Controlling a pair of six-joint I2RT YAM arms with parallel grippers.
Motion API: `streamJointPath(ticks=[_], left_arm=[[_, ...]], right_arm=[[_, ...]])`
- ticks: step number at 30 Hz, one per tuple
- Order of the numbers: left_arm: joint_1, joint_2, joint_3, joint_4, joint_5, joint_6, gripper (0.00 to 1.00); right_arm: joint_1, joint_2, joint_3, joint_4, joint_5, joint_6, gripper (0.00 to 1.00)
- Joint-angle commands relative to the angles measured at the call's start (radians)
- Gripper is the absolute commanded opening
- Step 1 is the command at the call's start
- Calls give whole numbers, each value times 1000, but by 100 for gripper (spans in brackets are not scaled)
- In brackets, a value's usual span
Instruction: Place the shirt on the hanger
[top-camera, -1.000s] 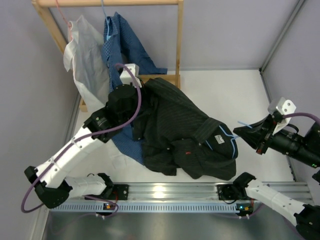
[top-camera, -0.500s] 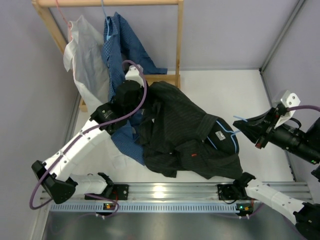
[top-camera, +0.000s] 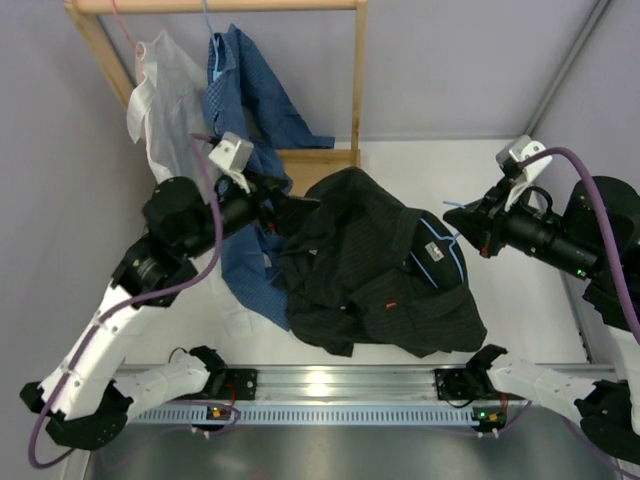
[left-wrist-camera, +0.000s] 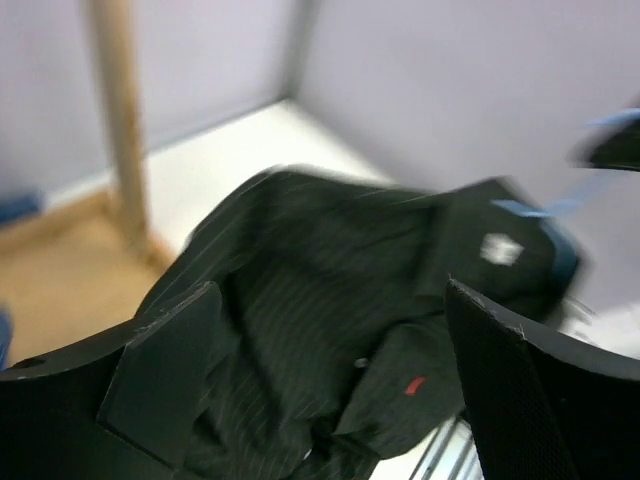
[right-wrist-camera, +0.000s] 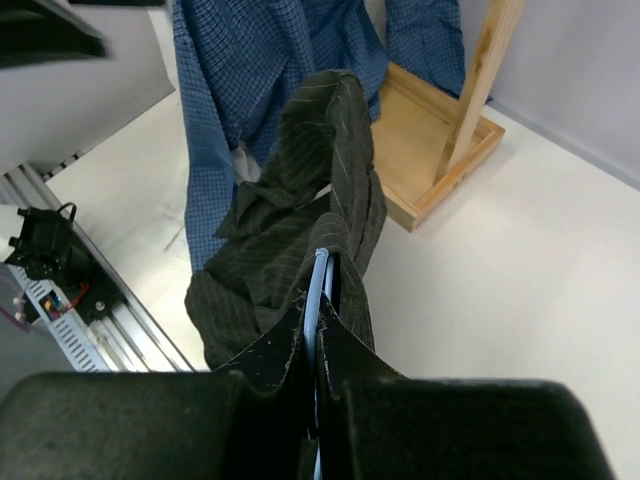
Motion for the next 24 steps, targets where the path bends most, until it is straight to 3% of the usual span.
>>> streamJointPath(ticks=[1,3,10,14,20,23,24], left_arm=[[-3,-4,57,134,387,164,96],[-5,70,97,121,613,204,96],[-83,243,183,123,903,399,98],[-181,298,171,121,892,452,98],[-217,380,163,121,908,442,96],[-215,404,156,121,921,428,84],[-217,407,149,121,928,428,73]], right_arm=[[-1,2,16,11,-65,-12,0],[-1,2,10,-9,-157,-64,0],[-1,-48,-56,-26,-300,-117,0],[1,-51,-65,-9,-400,-119,0],[1,-45,-79,12,-455,-121,0],[1,-47,-82,20,-457,-120,0],[-1,-47,-80,21,-458,-120,0]])
